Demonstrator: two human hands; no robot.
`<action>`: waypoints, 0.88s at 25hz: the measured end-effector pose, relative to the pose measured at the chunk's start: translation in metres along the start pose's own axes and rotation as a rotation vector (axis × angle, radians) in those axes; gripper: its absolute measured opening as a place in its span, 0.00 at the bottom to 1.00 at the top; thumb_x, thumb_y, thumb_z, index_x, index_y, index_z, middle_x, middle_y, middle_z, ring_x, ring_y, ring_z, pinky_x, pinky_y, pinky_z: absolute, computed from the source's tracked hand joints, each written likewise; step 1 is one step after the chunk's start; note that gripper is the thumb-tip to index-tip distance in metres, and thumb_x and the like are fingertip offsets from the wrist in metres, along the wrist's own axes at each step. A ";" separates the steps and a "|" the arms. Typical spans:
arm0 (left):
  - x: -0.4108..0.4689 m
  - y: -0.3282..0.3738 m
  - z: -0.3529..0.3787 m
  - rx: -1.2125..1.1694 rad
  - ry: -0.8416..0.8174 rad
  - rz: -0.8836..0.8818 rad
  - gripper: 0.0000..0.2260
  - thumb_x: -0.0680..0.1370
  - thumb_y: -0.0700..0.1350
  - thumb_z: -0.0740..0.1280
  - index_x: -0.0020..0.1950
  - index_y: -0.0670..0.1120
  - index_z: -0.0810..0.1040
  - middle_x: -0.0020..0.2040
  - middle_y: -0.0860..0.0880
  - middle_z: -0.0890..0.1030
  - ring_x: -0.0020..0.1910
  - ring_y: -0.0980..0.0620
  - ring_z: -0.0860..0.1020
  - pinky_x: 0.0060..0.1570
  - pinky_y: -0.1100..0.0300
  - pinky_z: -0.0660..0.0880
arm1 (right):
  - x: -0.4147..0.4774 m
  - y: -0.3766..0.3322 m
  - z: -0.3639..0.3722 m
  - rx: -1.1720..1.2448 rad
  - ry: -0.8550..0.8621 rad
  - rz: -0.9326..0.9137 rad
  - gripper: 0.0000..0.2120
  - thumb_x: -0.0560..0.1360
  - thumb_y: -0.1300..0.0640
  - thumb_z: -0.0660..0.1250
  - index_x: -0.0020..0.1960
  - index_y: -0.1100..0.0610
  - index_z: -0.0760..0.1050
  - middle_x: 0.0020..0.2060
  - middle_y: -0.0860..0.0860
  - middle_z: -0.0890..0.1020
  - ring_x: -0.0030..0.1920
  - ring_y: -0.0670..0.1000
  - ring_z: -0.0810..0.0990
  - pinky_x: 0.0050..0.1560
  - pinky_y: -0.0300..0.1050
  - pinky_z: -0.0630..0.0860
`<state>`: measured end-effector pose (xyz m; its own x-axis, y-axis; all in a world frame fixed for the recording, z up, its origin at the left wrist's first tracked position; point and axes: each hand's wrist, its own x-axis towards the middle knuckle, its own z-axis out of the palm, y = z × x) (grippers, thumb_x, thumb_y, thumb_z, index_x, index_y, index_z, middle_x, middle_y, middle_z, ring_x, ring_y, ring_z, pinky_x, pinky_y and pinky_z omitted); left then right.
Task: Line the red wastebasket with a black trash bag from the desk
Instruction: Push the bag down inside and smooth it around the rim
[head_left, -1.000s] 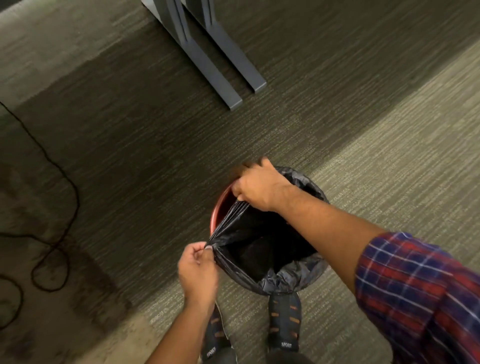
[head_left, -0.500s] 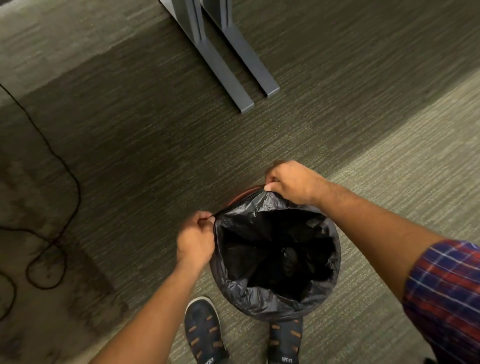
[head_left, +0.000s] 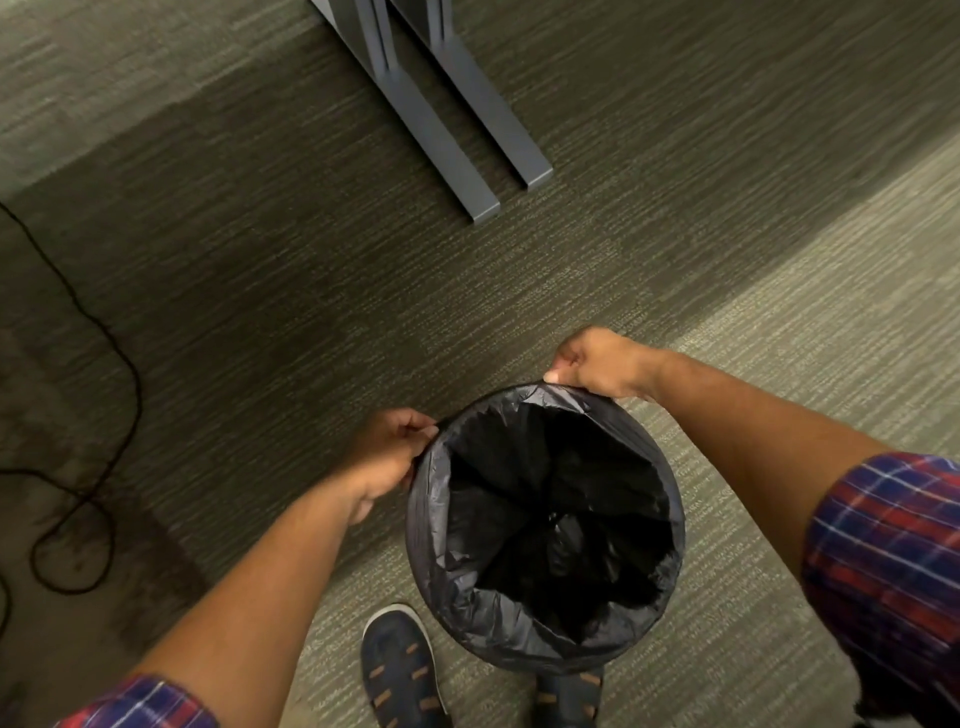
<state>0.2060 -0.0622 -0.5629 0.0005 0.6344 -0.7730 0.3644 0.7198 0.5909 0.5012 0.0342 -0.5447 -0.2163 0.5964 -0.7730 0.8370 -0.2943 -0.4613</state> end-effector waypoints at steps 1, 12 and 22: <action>0.002 -0.001 0.002 -0.020 0.010 -0.017 0.08 0.85 0.41 0.69 0.48 0.49 0.85 0.42 0.47 0.85 0.36 0.53 0.80 0.30 0.61 0.75 | 0.001 0.005 0.002 0.109 0.009 0.051 0.09 0.80 0.51 0.74 0.53 0.57 0.84 0.52 0.52 0.85 0.57 0.55 0.84 0.65 0.53 0.80; -0.056 -0.064 0.000 -0.603 -0.207 -0.285 0.16 0.82 0.49 0.68 0.63 0.38 0.83 0.54 0.39 0.86 0.50 0.43 0.81 0.48 0.49 0.83 | -0.074 0.098 0.031 1.002 -0.093 0.300 0.22 0.84 0.46 0.65 0.67 0.62 0.81 0.62 0.63 0.87 0.65 0.63 0.85 0.69 0.60 0.79; -0.040 -0.081 0.043 -0.612 0.081 -0.236 0.08 0.85 0.41 0.67 0.57 0.41 0.86 0.58 0.34 0.89 0.47 0.44 0.90 0.45 0.52 0.88 | -0.061 0.108 0.069 1.089 0.093 0.385 0.19 0.82 0.49 0.71 0.65 0.63 0.83 0.50 0.62 0.90 0.48 0.60 0.91 0.49 0.57 0.87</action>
<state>0.2163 -0.1577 -0.5901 -0.0936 0.4415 -0.8924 -0.2486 0.8575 0.4504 0.5699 -0.0858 -0.5774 0.0342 0.3672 -0.9295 -0.0466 -0.9285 -0.3685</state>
